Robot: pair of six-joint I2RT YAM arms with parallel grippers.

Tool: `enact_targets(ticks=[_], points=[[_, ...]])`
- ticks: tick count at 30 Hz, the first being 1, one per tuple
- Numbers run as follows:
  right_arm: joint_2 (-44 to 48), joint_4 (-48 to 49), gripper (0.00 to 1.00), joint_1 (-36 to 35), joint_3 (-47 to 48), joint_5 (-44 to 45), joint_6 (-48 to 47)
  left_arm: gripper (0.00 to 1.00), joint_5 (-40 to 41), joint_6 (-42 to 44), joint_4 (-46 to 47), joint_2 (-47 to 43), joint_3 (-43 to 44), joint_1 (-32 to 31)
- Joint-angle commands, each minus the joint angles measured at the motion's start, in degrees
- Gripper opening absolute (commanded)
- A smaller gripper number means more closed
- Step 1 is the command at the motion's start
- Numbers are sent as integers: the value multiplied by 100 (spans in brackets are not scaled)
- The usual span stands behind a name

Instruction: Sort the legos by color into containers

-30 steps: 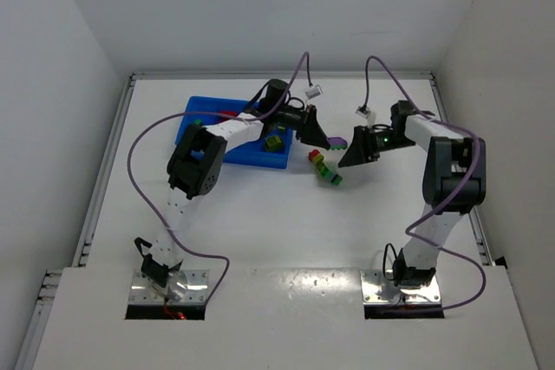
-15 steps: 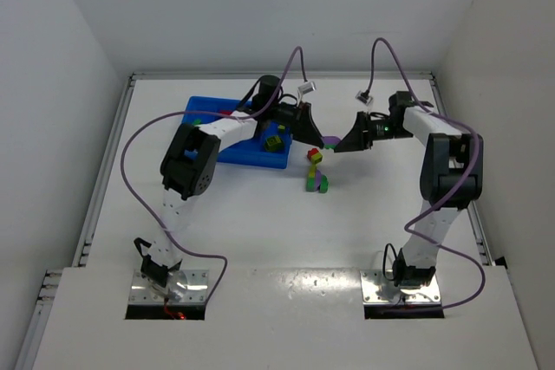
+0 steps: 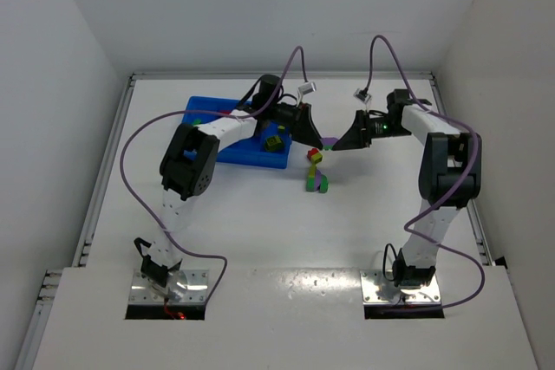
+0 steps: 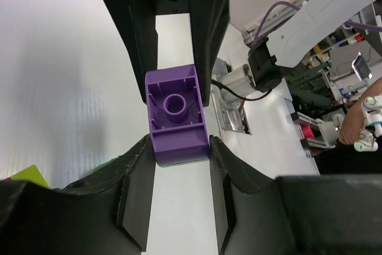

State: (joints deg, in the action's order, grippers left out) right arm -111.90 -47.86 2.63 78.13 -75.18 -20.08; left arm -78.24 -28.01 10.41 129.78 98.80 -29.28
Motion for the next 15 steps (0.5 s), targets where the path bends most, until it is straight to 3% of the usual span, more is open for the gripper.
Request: enact_targets(ticks=[1,3,4,5,11,15], points=[[54,198,29,0,247,-313,-190,0,-368,182,-48,-313,209,-78],[54,198,15,0,247,-375,-242,3,-298,182,-48,-313,209,-78],[115,41,11,0,247,-375,-356,10,-297,182,-48,-313,209,-130],[115,-91,7,0,247,-375,-661,27,-219,182,-48,-313,209,-131],[273,-1426,4,-105,457,81,-2314,41,-95,-160,268,-313,402,-131],[274,-1639,3,-105,458,232,-2572,52,-262,-161,268,-260,613,-244]])
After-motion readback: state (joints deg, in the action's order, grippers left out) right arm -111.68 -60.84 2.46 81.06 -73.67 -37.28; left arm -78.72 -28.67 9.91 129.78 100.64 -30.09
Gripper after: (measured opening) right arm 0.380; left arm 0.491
